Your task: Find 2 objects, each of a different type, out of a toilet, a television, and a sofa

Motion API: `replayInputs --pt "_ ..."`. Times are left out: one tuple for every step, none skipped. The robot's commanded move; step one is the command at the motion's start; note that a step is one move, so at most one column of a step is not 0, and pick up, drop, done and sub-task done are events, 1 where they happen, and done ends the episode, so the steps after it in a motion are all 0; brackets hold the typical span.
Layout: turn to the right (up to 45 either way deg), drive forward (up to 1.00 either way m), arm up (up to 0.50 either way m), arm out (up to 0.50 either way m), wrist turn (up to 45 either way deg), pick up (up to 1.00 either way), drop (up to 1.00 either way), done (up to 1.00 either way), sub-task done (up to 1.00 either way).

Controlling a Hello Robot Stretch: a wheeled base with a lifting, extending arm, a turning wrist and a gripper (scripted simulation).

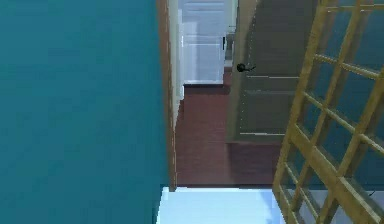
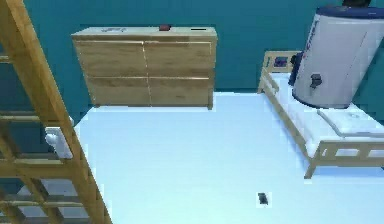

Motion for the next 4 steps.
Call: replayInputs --pt "0.0 1.0 0.0 0.0 0.0 0.0 0.0 0.0 0.0" --pt "6.0 0.0 0.0 0.0 0.0 0.0 0.0 0.0 0.0" --pt "0.0 0.2 0.0 0.0 0.0 0.0 0.0 0.0 0.0" --pt "-3.0 0.0 0.0 0.0 0.0 0.0 0.0 0.0 0.0"
